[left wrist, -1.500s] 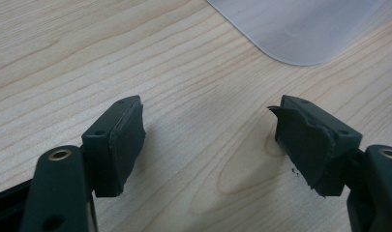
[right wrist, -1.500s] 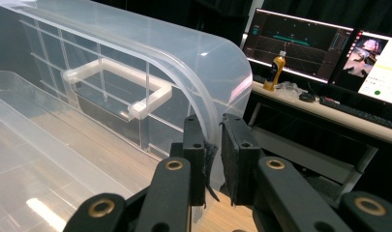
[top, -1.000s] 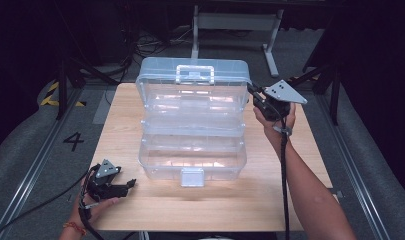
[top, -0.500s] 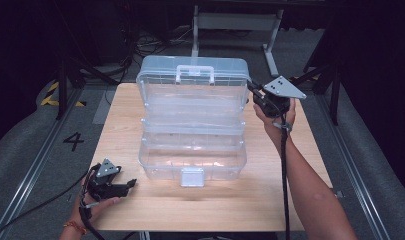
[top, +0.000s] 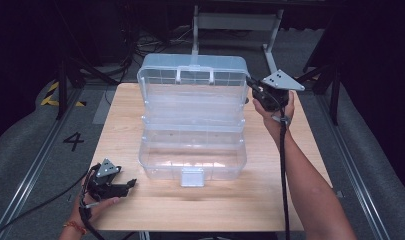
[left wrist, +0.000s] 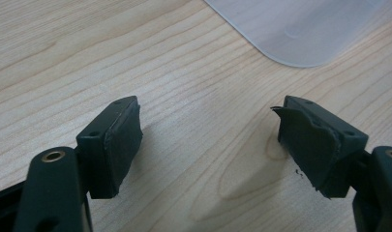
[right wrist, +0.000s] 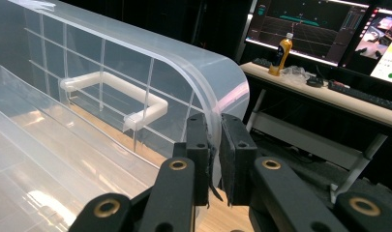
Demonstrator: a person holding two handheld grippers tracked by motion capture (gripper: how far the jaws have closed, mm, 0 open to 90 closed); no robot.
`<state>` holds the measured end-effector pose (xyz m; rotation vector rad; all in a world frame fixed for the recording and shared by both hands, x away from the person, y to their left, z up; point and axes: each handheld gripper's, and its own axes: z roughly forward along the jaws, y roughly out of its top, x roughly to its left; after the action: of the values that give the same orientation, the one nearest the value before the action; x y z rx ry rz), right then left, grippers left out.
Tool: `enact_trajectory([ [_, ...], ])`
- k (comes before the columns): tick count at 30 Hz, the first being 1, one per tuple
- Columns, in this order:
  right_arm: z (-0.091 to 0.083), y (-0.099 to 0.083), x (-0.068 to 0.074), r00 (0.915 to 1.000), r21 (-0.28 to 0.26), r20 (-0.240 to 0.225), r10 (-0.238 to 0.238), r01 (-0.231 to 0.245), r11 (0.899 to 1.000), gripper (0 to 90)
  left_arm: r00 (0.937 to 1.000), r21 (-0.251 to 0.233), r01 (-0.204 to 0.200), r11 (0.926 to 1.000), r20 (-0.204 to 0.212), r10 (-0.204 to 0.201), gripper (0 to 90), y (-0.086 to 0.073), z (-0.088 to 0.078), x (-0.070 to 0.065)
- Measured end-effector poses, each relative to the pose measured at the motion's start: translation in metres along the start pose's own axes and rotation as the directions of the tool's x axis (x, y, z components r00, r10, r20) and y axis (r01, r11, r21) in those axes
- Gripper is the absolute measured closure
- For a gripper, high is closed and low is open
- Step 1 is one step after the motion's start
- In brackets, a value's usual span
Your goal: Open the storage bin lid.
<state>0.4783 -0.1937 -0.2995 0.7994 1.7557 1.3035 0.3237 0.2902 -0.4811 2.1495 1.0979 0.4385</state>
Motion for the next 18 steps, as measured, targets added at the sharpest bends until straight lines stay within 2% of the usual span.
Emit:
enact_trajectory([
  [18,0.015,0.004,-0.009,0.9995,0.037,-0.009,0.031,-0.031,0.999,83.6,1.0000,0.000,0.000,1.0000,0.000,0.000,24.1,0.000,0.000,0.000],
])
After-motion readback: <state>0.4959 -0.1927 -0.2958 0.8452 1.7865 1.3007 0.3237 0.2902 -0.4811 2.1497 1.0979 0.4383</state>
